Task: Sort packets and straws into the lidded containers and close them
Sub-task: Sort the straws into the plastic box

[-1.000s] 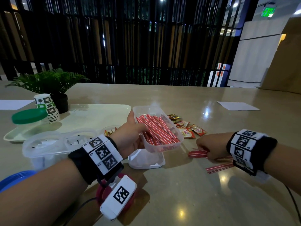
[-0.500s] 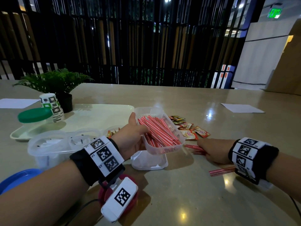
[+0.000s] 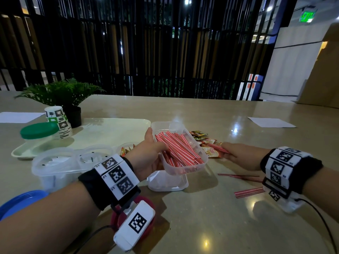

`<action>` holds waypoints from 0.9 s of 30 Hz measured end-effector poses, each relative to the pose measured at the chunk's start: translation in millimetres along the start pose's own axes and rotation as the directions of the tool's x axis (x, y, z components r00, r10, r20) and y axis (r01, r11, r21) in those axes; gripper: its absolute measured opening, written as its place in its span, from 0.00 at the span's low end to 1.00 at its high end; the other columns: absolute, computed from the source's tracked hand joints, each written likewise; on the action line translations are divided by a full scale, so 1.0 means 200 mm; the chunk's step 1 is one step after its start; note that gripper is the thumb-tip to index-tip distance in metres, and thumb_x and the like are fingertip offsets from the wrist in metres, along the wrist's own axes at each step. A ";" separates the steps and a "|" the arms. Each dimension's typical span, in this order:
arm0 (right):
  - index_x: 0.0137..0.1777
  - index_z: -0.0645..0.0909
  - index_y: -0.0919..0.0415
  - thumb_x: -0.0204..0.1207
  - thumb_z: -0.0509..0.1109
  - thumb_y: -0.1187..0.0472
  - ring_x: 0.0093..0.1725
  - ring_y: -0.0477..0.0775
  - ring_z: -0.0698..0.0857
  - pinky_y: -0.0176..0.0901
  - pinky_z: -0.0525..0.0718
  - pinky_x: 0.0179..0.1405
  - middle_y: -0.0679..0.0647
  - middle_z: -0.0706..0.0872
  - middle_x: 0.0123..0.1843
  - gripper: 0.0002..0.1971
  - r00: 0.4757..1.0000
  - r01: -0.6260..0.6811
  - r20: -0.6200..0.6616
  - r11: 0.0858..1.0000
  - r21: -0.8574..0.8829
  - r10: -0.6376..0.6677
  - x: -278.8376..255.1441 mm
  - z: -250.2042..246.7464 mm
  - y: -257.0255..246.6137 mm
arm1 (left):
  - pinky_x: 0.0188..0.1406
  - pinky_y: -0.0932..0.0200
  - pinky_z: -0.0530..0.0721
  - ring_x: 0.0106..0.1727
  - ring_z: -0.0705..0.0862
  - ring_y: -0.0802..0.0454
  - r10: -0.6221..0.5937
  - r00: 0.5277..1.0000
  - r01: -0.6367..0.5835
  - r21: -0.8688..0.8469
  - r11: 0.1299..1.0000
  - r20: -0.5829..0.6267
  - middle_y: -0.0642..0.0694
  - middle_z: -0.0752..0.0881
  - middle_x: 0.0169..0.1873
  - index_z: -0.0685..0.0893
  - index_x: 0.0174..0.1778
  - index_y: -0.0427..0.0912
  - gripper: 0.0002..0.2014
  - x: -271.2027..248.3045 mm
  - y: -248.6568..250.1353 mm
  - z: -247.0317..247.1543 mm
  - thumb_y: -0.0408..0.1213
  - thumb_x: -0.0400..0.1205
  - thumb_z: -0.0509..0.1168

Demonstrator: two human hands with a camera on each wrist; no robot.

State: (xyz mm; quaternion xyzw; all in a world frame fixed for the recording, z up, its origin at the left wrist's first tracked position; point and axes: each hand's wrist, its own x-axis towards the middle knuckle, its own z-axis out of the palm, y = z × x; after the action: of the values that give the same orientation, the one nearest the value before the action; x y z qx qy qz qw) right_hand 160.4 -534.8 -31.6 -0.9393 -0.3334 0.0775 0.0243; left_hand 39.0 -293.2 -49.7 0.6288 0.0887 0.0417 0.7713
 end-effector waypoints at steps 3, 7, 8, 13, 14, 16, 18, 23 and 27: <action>0.47 0.70 0.55 0.86 0.57 0.54 0.33 0.44 0.71 0.32 0.67 0.28 0.48 0.74 0.37 0.08 0.992 0.019 -0.124 0.983 0.181 0.003 0.00 -0.03 -0.04 | 0.45 0.37 0.89 0.57 0.87 0.31 0.001 1.000 -0.001 -0.001 1.000 0.009 0.35 0.80 0.66 0.59 0.78 0.62 0.32 -0.01 0.00 0.00 0.24 0.86 0.56; 0.39 0.73 0.56 0.82 0.65 0.50 0.21 0.45 0.71 0.36 0.72 0.20 0.49 0.74 0.26 0.14 0.982 0.047 -0.181 0.838 0.543 0.062 0.01 -0.05 -0.11 | 0.46 0.37 0.89 0.57 0.87 0.33 0.000 1.000 0.000 -0.005 1.000 -0.003 0.36 0.81 0.65 0.60 0.78 0.61 0.31 -0.03 0.00 -0.01 0.24 0.86 0.56; 0.36 0.71 0.57 0.81 0.67 0.50 0.19 0.46 0.69 0.38 0.71 0.19 0.49 0.73 0.23 0.16 0.980 0.050 -0.179 0.774 0.632 0.083 0.01 -0.05 -0.13 | 0.47 0.37 0.89 0.58 0.87 0.33 0.001 1.000 -0.001 -0.001 1.000 -0.007 0.36 0.81 0.65 0.60 0.78 0.61 0.31 -0.03 0.00 -0.01 0.24 0.86 0.56; 0.29 0.72 0.61 0.83 0.64 0.51 0.21 0.48 0.70 0.42 0.75 0.30 0.50 0.73 0.20 0.22 0.987 0.050 -0.134 0.613 0.789 0.092 0.01 -0.04 -0.22 | 0.46 0.37 0.89 0.60 0.85 0.31 0.008 1.000 -0.008 0.004 1.000 0.002 0.36 0.80 0.67 0.59 0.78 0.63 0.32 -0.05 0.01 -0.01 0.24 0.86 0.56; 0.28 0.73 0.60 0.83 0.62 0.48 0.23 0.49 0.71 0.43 0.76 0.35 0.49 0.74 0.20 0.24 0.988 0.042 -0.132 0.664 0.746 0.085 0.01 -0.04 -0.22 | 0.45 0.38 0.89 0.60 0.85 0.31 0.013 1.000 -0.013 0.004 1.000 0.007 0.36 0.79 0.67 0.59 0.78 0.64 0.32 -0.06 0.01 -0.02 0.24 0.86 0.55; 0.25 0.72 0.57 0.84 0.58 0.44 0.25 0.48 0.71 0.45 0.76 0.43 0.44 0.73 0.18 0.27 0.991 0.030 -0.119 0.748 0.663 0.066 0.01 -0.03 -0.23 | 0.44 0.39 0.89 0.59 0.86 0.31 0.021 1.000 -0.021 0.008 1.000 0.016 0.36 0.79 0.67 0.59 0.77 0.65 0.32 -0.06 0.01 -0.02 0.24 0.86 0.55; 0.25 0.69 0.56 0.83 0.56 0.42 0.24 0.47 0.70 0.44 0.77 0.43 0.43 0.72 0.19 0.27 0.992 0.039 -0.115 0.767 0.640 0.045 0.00 -0.02 -0.24 | 0.45 0.38 0.89 0.59 0.86 0.31 0.025 1.000 -0.026 0.015 1.000 0.016 0.36 0.79 0.67 0.59 0.77 0.65 0.32 -0.07 0.01 -0.03 0.25 0.86 0.55; 0.28 0.71 0.56 0.83 0.57 0.43 0.23 0.45 0.71 0.38 0.76 0.34 0.46 0.74 0.23 0.24 0.979 0.097 -0.201 0.809 0.580 0.026 -0.01 -0.01 -0.26 | 0.47 0.37 0.89 0.59 0.86 0.31 0.034 0.999 -0.034 0.007 0.999 0.026 0.36 0.80 0.66 0.63 0.69 0.66 0.28 -0.09 0.02 -0.03 0.24 0.86 0.54; 0.31 0.78 0.57 0.82 0.62 0.46 0.26 0.45 0.76 0.37 0.78 0.33 0.49 0.79 0.27 0.21 0.966 0.140 -0.259 0.801 0.582 0.019 -0.02 0.00 -0.25 | 0.47 0.37 0.88 0.58 0.86 0.31 0.034 0.999 -0.035 0.009 0.999 0.035 0.35 0.80 0.66 0.63 0.65 0.65 0.26 -0.09 0.02 -0.02 0.24 0.86 0.54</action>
State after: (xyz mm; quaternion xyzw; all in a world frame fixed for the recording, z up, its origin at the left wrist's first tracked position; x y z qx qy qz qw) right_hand 126.8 -497.8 -26.9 -0.8748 -0.3165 0.0576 0.3624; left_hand 20.0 -291.1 -45.2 0.6346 0.0646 0.0436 0.7689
